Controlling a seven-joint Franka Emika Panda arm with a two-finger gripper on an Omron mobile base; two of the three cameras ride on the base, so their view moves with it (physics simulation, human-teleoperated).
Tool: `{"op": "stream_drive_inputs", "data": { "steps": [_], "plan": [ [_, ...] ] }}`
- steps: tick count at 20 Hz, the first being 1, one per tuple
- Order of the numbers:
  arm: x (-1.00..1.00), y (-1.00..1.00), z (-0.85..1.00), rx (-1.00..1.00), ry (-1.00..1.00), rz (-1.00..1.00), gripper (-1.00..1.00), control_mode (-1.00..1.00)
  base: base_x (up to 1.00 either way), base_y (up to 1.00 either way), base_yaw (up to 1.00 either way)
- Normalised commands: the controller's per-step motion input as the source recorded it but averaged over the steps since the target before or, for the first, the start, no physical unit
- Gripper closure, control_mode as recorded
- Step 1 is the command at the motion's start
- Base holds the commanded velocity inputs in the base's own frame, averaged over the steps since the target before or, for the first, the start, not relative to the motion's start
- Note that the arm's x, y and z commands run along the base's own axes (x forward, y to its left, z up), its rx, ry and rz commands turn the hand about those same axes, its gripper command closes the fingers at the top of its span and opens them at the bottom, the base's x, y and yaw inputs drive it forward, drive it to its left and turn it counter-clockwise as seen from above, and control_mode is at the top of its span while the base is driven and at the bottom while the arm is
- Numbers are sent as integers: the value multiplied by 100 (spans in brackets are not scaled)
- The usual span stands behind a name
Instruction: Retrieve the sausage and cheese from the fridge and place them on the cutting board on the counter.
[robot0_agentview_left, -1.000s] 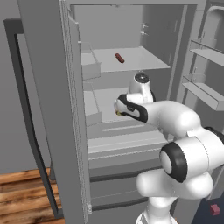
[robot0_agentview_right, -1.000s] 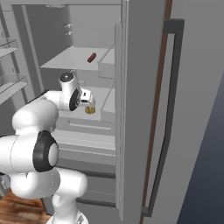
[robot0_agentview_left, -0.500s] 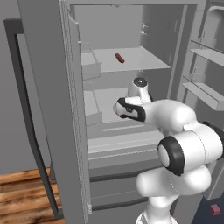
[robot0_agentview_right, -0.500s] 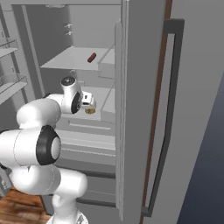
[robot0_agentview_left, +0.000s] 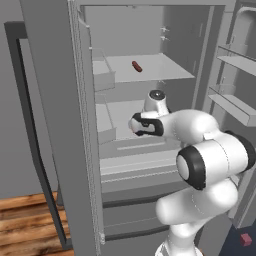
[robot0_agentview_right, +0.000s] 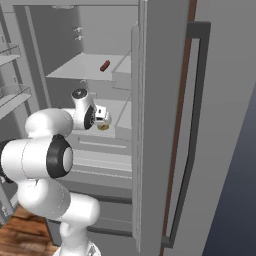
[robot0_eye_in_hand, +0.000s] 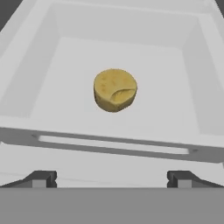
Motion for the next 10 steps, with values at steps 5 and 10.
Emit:
{"op": "stream_drive_inputs", "data": {
  "steps": [5,10],
  "plan": [
    [30,0,-13,-1,0,0,-100,-100,0,0,0],
    [20,0,-7,0,1,0,-100,-100,0,0,0]
  ]
}}
